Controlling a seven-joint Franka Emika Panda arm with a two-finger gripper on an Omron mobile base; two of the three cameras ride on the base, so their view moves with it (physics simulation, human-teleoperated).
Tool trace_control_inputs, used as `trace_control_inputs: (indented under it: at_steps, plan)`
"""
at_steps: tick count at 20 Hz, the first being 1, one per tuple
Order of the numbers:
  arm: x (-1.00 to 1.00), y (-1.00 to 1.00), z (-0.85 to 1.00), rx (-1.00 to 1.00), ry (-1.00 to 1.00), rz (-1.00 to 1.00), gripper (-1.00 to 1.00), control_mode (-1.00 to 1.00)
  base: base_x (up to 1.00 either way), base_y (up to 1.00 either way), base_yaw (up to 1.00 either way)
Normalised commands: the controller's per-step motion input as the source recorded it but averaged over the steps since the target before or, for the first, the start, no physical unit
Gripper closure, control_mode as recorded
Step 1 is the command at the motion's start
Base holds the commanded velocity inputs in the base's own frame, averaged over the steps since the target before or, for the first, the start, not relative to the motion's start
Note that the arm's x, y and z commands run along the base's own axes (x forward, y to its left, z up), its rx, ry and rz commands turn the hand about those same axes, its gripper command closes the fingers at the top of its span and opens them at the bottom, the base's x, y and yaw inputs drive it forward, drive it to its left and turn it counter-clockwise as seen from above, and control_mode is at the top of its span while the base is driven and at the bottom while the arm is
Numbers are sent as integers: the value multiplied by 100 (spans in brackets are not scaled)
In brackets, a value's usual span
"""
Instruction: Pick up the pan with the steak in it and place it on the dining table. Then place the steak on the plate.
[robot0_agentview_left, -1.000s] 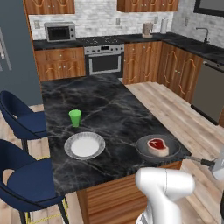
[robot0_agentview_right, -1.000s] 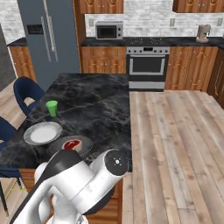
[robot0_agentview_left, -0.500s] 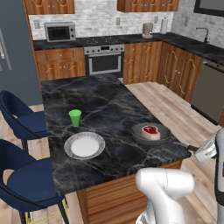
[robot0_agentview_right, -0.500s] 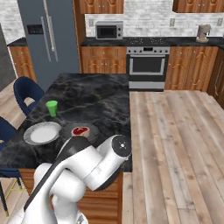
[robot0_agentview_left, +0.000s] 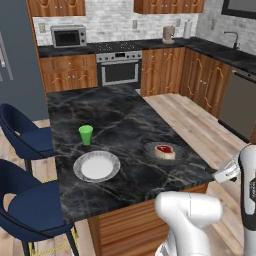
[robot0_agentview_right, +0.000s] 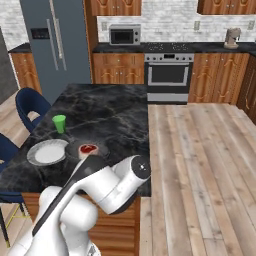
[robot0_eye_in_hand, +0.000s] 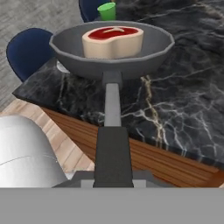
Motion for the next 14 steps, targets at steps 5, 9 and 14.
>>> trace_control_inputs:
  at_steps: [5,9,14]
  plan:
    - [20,14,-48,0,0,0,100,-100,0,0,0]
    - [35,14,-28,-7,1,-2,100,-100,0,0,0]
    - [41,25,-29,-15,2,-7,100,-100,0,0,0]
